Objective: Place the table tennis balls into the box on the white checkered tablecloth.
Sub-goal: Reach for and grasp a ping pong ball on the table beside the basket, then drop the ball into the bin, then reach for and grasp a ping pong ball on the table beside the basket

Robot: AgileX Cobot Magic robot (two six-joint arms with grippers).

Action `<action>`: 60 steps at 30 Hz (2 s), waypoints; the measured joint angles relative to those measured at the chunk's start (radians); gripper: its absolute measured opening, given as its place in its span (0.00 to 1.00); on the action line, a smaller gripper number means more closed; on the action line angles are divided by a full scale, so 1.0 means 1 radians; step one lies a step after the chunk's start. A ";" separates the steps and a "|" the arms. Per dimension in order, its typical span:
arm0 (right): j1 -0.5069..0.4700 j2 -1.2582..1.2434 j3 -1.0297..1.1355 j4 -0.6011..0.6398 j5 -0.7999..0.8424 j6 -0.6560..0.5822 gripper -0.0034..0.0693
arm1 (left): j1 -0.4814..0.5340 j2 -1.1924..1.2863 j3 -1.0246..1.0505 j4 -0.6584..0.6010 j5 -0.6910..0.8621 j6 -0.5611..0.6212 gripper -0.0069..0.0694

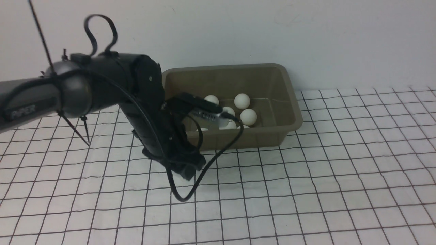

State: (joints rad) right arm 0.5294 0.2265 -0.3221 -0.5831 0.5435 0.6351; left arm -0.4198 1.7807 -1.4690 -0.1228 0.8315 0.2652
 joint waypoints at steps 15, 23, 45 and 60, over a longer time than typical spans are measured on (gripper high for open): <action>0.000 0.000 0.000 0.000 0.000 0.000 0.02 | 0.000 0.398 -0.425 0.149 0.039 0.000 0.64; 0.000 0.000 0.000 0.000 0.000 0.000 0.02 | 0.000 0.342 -0.549 0.183 0.258 -0.005 0.66; 0.000 0.000 0.000 0.000 0.000 0.000 0.02 | 0.000 -0.219 0.284 0.123 0.014 -0.097 0.48; 0.000 0.000 0.000 0.000 0.000 0.000 0.02 | 0.000 -0.116 0.537 0.123 -0.517 -0.452 0.53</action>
State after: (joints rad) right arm 0.5294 0.2265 -0.3221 -0.5831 0.5435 0.6351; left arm -0.4198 1.6651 -0.9320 0.0000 0.3146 -0.1869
